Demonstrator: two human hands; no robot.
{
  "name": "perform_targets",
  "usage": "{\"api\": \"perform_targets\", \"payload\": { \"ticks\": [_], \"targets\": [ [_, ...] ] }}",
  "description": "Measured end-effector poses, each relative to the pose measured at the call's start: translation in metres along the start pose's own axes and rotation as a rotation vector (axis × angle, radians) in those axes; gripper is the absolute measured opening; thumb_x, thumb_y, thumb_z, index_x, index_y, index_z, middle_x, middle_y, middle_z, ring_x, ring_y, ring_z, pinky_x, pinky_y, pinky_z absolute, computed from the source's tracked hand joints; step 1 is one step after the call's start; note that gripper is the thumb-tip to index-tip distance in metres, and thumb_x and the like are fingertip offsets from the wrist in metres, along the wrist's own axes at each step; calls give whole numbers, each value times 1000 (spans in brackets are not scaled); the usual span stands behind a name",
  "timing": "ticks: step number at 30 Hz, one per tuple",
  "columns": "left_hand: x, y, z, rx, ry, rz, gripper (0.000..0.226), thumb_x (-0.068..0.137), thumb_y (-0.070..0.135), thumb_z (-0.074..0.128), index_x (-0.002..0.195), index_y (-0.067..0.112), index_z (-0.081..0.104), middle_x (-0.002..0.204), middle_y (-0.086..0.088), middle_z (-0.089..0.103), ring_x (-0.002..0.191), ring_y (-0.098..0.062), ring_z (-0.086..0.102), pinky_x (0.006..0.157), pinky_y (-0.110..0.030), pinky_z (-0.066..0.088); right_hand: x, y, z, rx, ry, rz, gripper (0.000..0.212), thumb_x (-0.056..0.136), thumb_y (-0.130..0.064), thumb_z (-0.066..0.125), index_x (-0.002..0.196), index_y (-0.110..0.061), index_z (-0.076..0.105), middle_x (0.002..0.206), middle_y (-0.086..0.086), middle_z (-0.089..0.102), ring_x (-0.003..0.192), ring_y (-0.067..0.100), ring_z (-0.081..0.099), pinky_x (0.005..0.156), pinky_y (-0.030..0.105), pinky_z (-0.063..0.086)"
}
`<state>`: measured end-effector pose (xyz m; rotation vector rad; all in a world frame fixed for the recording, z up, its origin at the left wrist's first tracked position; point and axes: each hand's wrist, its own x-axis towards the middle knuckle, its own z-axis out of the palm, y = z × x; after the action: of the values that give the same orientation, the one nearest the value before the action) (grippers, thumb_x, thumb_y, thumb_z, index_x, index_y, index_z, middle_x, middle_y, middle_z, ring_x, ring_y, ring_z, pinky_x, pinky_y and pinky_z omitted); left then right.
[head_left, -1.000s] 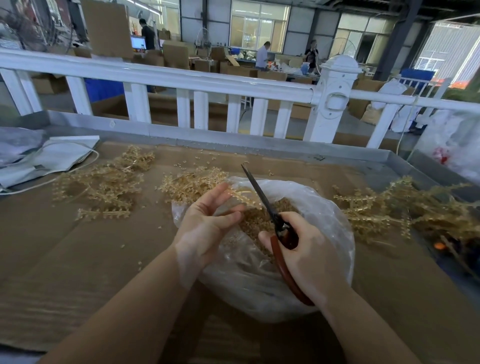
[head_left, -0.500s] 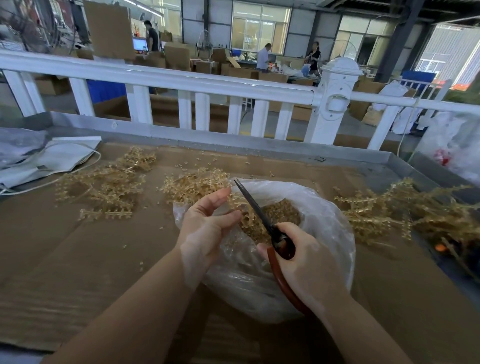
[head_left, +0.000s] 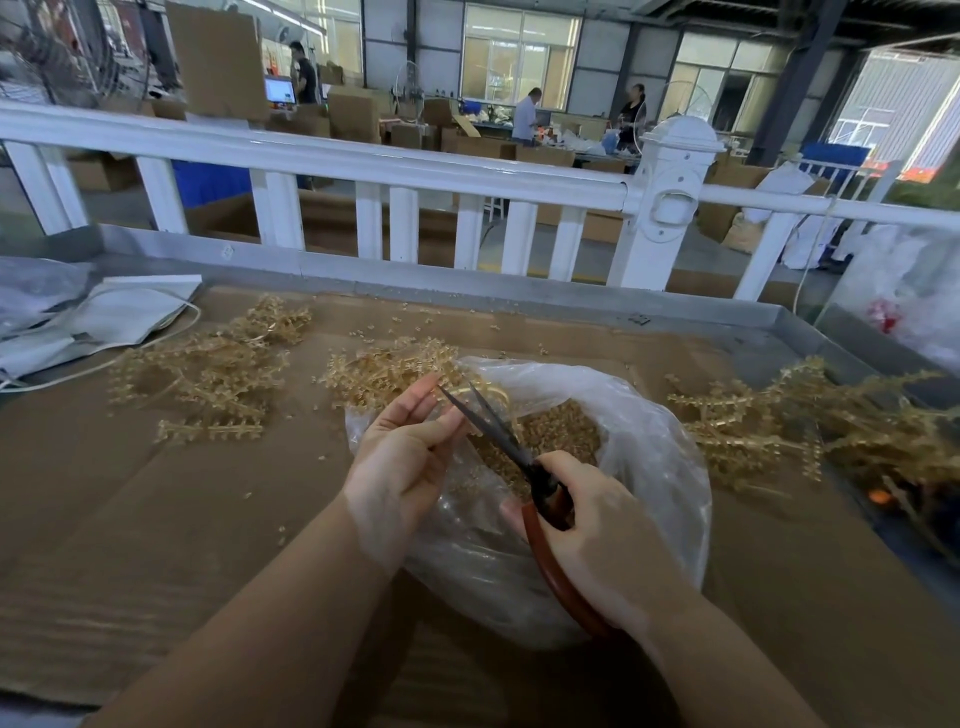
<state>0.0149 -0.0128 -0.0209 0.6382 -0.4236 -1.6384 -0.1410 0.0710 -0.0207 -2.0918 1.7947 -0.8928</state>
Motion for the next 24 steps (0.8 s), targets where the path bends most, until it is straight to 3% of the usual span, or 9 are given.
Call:
{"api": "perform_targets", "payload": {
  "ticks": [8,13,19,24],
  "targets": [
    [-3,-2,3,-12,-2,-27,35,81,-17,49,102,8,62,90,-7,66,67,-14,71,55,-21,56,2,-2,-2,-20,10,-25,29,85,-56,55,91,-28,54,73,-12,53,74,3,50,62,14,33],
    [-5,-3,5,-10,-17,-13,33,79,-17,52,103,5,57,83,-10,63,65,-15,71,58,-22,58,3,-2,-2,-9,13,-42,26,86,-55,55,88,-29,52,69,-13,50,70,1,48,62,15,31],
    [-4,-4,5,23,53,-38,28,82,-17,52,94,7,58,67,-4,67,57,-11,69,57,-23,58,7,0,-7,121,0,10,23,88,-51,55,86,-28,54,72,-5,59,68,7,57,67,28,48],
    [-3,-7,6,36,101,-34,27,81,-17,55,94,7,58,59,0,69,56,-11,69,50,-22,56,9,-1,-9,96,2,3,23,88,-51,54,83,-29,52,66,-7,56,63,4,55,58,16,39]
  ]
}}
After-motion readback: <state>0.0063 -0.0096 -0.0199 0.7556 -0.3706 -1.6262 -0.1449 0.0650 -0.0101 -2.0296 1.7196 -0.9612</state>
